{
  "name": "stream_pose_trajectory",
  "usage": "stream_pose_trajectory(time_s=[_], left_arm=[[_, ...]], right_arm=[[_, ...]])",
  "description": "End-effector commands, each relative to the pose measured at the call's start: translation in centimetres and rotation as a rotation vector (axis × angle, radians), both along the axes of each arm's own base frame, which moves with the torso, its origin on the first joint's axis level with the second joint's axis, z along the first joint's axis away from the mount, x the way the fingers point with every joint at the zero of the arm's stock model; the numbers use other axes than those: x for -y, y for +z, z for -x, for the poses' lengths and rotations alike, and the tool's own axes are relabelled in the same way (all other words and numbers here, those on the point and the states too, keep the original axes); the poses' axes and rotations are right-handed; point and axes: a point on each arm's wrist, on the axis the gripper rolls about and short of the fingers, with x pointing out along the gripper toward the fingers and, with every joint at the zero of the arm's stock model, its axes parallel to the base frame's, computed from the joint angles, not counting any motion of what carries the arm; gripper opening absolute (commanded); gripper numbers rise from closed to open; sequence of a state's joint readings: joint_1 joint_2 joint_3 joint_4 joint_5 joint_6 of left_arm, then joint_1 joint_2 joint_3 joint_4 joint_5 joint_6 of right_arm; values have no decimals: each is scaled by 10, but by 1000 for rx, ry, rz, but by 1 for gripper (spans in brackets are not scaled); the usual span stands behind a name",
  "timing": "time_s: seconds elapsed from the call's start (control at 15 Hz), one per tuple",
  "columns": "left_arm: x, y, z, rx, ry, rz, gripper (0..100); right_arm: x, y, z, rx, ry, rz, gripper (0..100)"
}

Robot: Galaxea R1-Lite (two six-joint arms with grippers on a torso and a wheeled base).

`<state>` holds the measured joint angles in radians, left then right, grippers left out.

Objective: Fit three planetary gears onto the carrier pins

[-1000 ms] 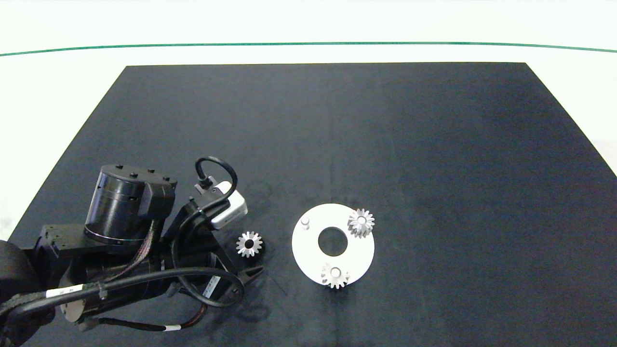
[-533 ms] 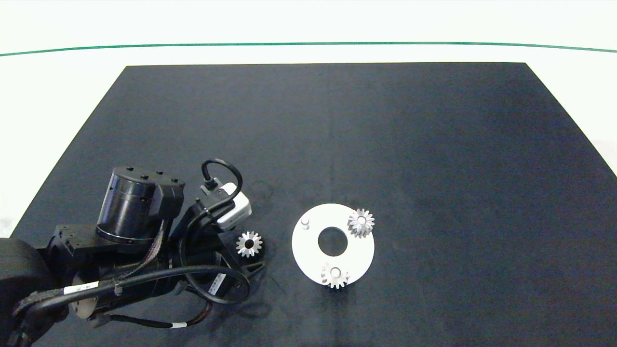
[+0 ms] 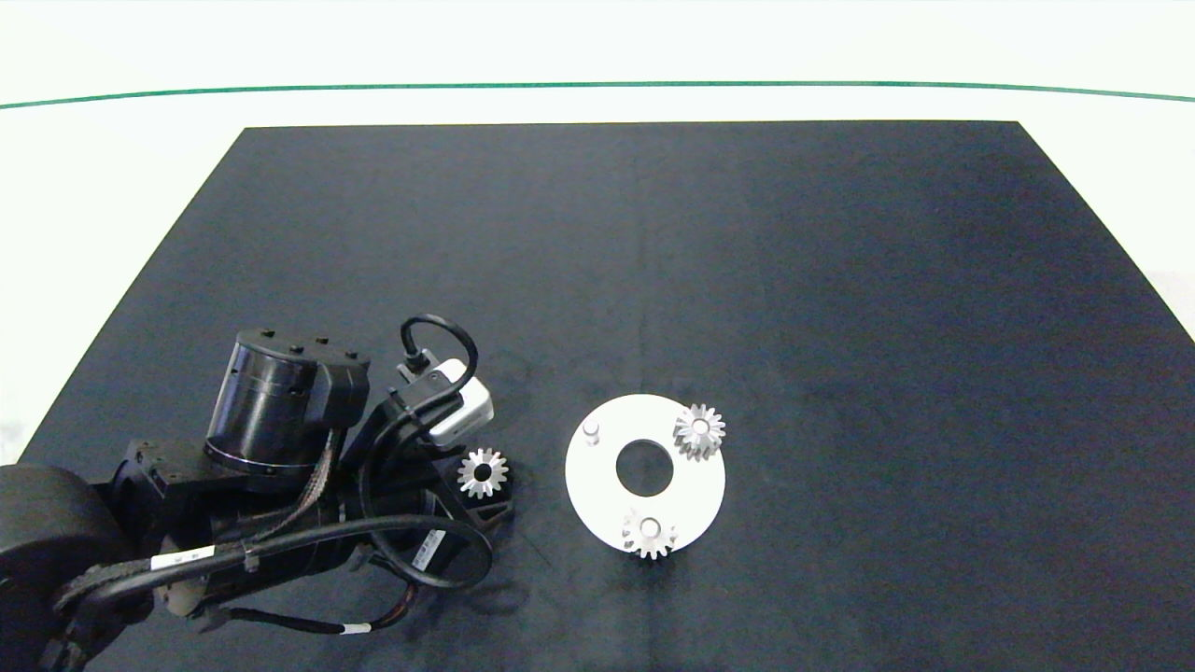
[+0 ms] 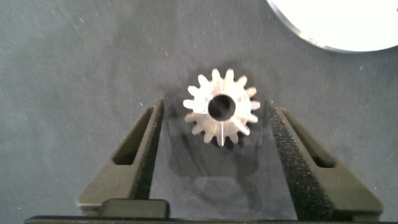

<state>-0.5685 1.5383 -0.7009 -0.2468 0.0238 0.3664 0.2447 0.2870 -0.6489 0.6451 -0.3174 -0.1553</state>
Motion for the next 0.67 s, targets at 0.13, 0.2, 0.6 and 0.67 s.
stream_pose_trajectory(time_s=[0.13,0.2,0.6,0.67], left_arm=[[0,-1,0,0,-2,-3,58],[1,-1,0,-1,-3,-4,55],[1,-1,0,2,-5,-3,43],[1,-1,0,2,-5,-3,41]], right_arm=[[0,0,-1,-8,0,4,100],[0,0,0,-5,0,3,100],[0,0,0,-5,0,3,100],[0,0,0,-7,-2,3,100]])
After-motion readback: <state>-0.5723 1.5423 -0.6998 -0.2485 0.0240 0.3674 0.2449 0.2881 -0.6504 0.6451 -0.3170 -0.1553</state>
